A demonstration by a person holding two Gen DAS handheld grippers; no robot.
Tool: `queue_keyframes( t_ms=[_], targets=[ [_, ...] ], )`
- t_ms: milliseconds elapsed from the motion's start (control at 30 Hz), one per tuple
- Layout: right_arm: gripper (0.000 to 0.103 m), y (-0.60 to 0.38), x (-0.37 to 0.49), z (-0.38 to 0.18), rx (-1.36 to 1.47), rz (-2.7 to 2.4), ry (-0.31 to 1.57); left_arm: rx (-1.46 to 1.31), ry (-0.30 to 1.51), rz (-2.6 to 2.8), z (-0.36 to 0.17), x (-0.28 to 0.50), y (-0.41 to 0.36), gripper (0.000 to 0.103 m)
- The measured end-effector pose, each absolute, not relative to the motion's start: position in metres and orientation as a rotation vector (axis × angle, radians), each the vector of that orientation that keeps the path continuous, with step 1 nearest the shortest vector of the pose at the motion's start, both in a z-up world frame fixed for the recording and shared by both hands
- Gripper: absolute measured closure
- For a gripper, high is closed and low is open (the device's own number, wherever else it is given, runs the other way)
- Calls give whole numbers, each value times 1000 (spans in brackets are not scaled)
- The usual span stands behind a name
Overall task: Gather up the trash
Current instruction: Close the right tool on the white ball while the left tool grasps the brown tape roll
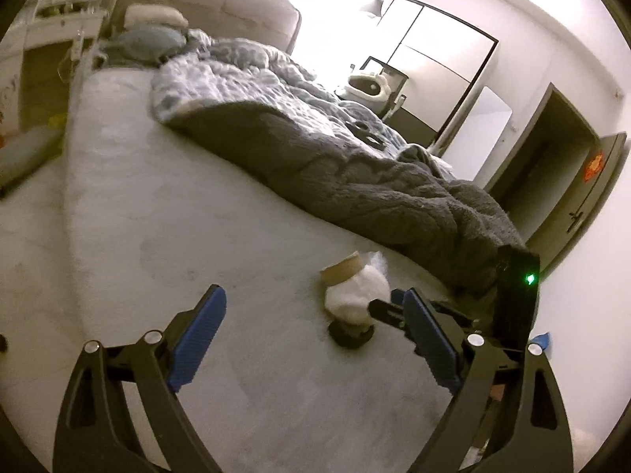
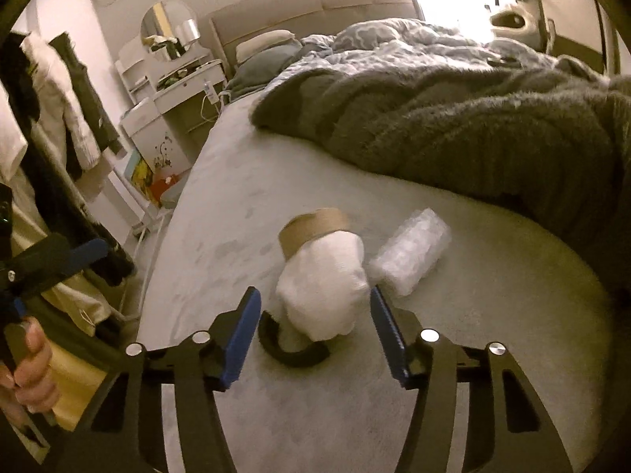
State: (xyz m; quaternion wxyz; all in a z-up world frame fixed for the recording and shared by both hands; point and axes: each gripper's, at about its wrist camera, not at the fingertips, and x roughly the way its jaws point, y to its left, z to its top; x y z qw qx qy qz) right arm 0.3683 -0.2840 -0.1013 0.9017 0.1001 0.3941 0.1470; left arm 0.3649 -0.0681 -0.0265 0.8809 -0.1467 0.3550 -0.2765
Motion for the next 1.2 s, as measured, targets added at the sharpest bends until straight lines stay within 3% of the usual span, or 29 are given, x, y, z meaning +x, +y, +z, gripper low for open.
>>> queue_keyframes(
  t_ms=[233,400,533,1200],
  targets=[
    [56,-298,380,-116,290,327,860,-321,801,-618,-43,398,-98,13],
    [71,-300,386,-123,314,363,877,-379,860,-635,-61,422,-112,15],
    [77,-298,387,-122,304,380,880,-422,897,-633,-75,435,-119,17],
    [80,-282,378,-116,104,417,855,-609,1069,-688,-119,479,-138,19]
  ],
)
